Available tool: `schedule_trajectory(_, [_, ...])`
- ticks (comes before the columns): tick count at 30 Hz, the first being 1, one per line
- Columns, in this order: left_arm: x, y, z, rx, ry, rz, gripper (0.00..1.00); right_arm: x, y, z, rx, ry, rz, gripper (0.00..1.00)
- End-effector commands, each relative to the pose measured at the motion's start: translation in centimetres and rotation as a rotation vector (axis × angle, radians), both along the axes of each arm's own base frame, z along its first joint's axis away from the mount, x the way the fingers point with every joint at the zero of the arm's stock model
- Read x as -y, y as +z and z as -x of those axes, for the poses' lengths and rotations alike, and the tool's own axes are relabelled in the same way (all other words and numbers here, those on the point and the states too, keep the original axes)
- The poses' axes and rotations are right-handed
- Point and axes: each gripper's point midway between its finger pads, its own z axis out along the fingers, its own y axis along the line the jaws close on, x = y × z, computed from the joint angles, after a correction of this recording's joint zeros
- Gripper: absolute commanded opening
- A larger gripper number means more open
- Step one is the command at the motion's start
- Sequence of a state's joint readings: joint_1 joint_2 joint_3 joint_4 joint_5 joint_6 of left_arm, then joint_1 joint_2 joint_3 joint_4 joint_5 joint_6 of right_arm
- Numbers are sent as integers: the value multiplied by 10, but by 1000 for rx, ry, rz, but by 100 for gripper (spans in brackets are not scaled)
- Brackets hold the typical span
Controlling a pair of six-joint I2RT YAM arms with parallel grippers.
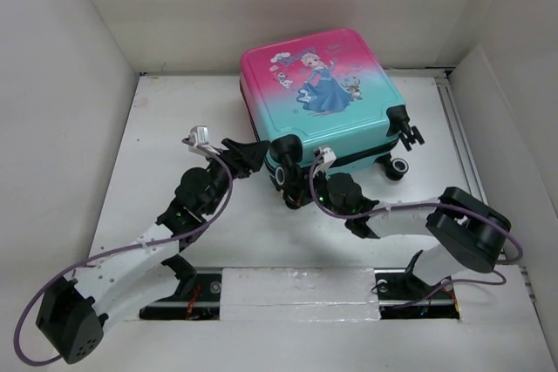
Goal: Pack the luggage
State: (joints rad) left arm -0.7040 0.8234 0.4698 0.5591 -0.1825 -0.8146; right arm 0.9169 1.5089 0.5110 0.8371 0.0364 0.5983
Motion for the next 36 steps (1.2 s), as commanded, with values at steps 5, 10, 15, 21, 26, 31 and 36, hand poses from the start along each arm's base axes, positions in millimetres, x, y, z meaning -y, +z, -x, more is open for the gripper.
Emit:
schedule_trajectory(5, [28,-14,2,-36,-152,-108,38,-15,28,46,3,215,-61,0])
schedule_trajectory(10, [59,-32,17,-77,-304,-141,0,-10,25,45,-6,194,-47,0])
schedule_trajectory(15, [68,-37,26,-94,-366,-129,0,-3,17,50,-29,194,-6,0])
schedule_trajectory(21, [115,-40,41,-97,-531,-92,0,15,15,48,-41,139,19,0])
schedule_trajectory(26, [149,-20,33,-47,-572,-39,0,17,37,59,-64,151,-93,0])
schedule_trajectory(31, [170,-12,32,-30,-652,-10,0,-11,44,71,-113,259,-198,0])
schedule_trajectory(36, [153,-8,37,-11,-608,-58,2,-21,34,71,-138,298,-215,0])
